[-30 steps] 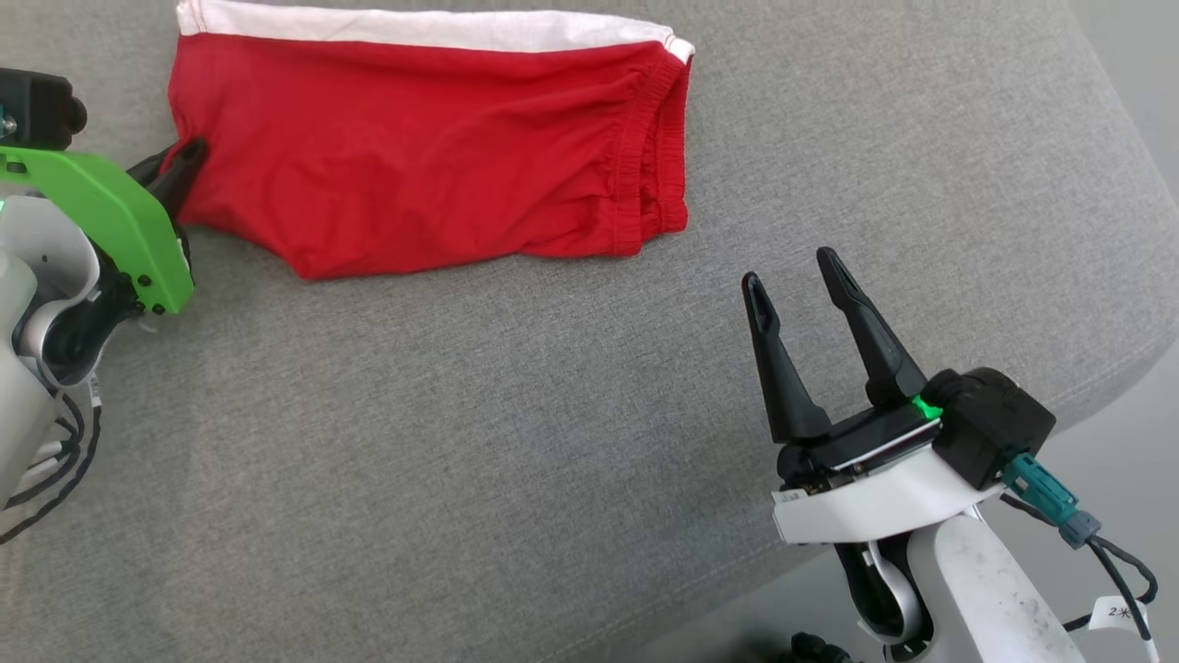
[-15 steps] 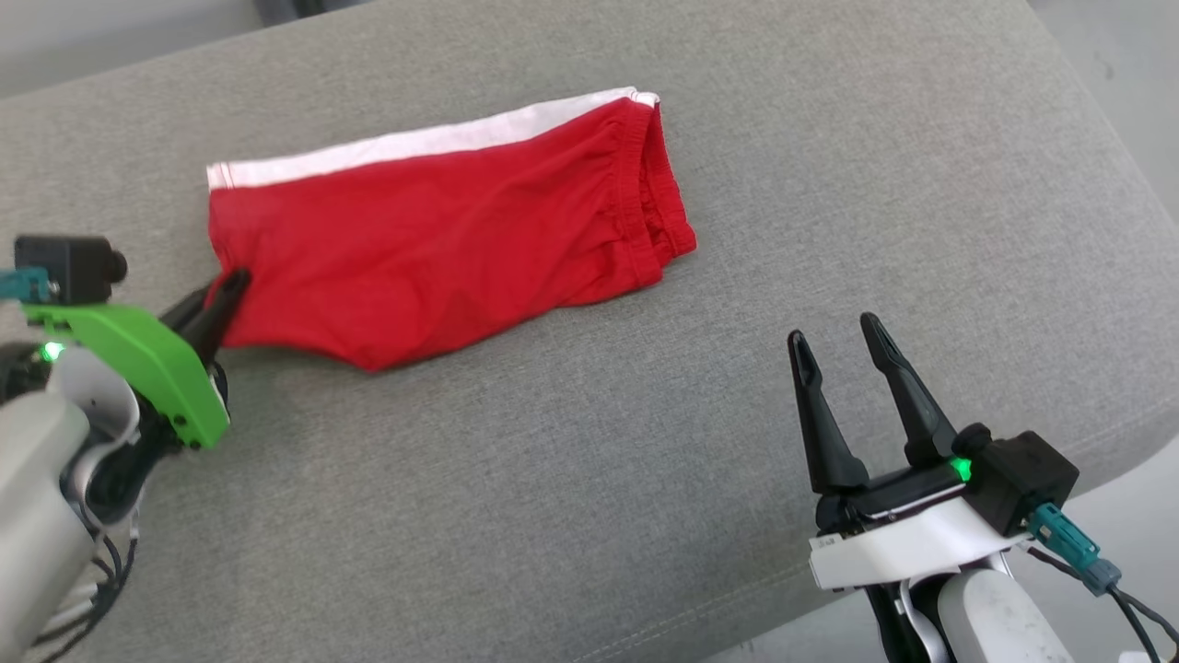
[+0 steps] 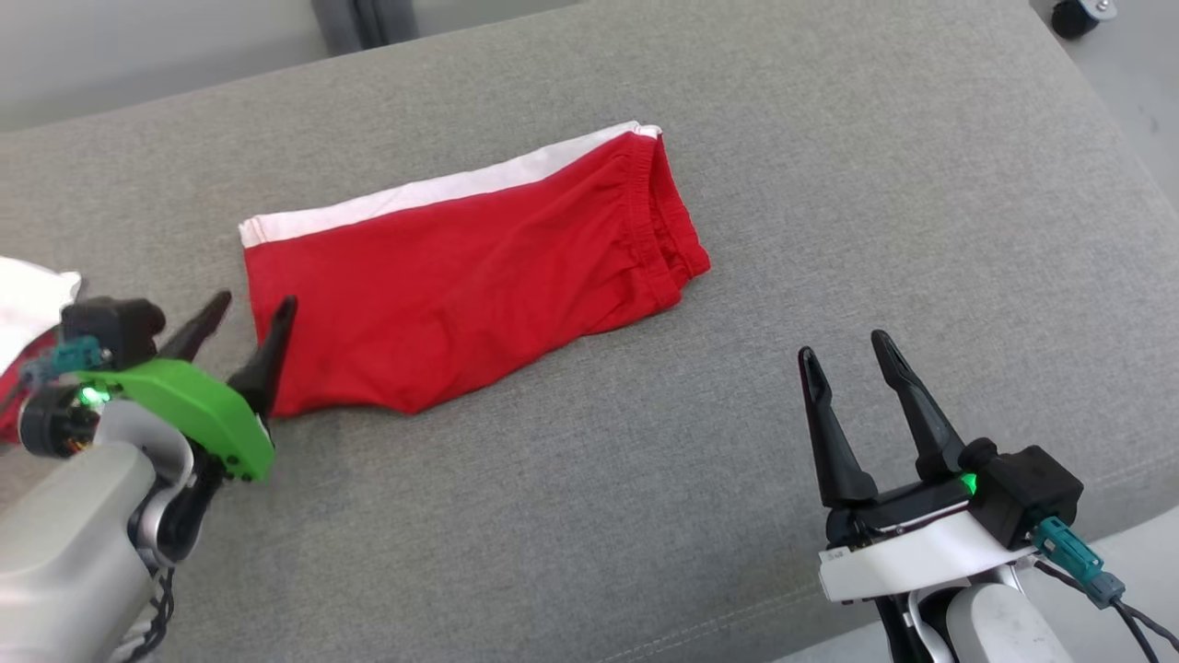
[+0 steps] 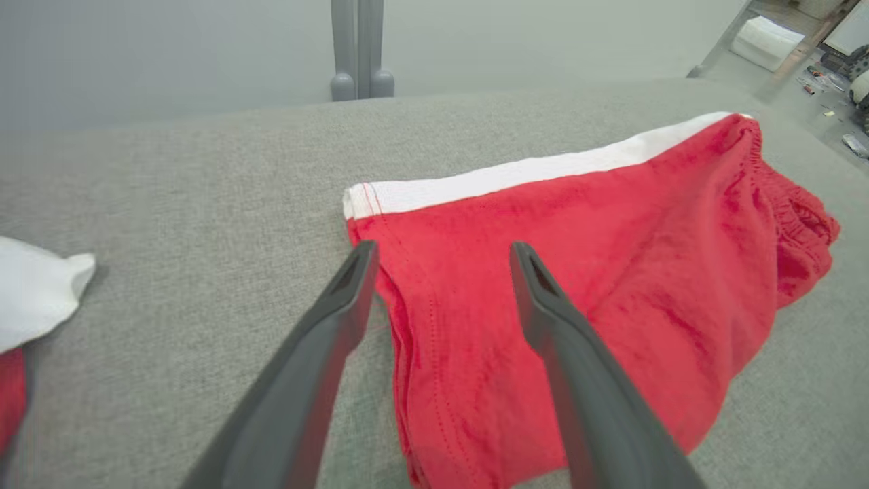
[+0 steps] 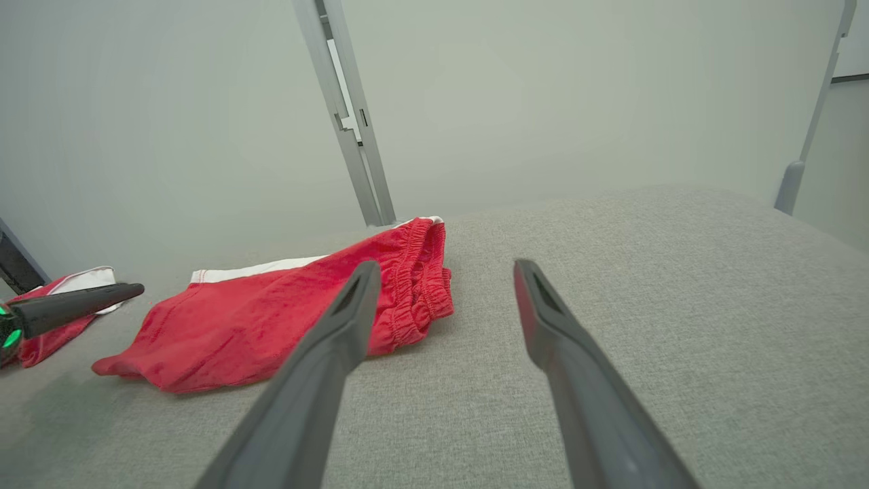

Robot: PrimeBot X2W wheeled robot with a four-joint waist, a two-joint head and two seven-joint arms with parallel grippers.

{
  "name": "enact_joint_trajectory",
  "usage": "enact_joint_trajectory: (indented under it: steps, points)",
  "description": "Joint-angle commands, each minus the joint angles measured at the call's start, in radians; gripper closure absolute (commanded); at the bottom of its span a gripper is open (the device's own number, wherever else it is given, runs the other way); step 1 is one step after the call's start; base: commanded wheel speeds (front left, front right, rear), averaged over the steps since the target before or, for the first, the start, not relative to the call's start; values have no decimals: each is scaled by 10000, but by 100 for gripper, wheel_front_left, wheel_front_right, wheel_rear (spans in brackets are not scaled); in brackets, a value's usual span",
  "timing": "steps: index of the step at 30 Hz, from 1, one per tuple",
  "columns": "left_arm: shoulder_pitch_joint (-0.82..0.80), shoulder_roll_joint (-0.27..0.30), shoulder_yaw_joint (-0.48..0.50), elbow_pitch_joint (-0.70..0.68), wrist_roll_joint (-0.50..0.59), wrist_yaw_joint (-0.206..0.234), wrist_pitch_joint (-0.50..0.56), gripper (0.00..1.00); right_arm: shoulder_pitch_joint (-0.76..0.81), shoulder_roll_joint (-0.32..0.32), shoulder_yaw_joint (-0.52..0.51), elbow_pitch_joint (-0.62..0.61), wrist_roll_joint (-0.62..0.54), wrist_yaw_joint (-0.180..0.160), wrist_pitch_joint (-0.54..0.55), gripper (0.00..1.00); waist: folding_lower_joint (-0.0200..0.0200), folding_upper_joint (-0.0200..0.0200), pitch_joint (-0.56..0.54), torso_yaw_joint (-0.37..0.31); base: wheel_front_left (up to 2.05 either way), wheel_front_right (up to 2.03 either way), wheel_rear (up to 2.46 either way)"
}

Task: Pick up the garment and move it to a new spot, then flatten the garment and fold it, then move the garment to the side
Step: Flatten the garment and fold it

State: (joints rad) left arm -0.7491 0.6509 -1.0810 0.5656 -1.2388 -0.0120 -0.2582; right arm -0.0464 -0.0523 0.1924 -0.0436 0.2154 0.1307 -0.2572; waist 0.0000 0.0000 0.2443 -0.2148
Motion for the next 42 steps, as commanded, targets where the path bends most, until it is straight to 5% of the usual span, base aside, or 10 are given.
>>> enact_joint_trajectory:
  steps: [1,11,21,42]
  points:
    - [114,-41,577,-39,388,148,-87,0,-50,-41,-40,-41,-107,1,-17,0,0,0,-210,228,0,0,0]
    - [2587,-1030,5252,-1967,4037,842,-57,0,252,-144,-410,16,-265,1,126,0,0,0,-1058,1099,0,0,0]
    - [5387,-2183,8225,-3878,6672,675,-57,0,642,-184,-637,-21,-401,1,267,0,0,0,-1727,1709,0,0,0]
    - [8657,-4190,10625,-5100,9313,-1,-58,0,1657,-86,-1252,15,-323,1,328,0,0,0,-2453,2377,0,0,0]
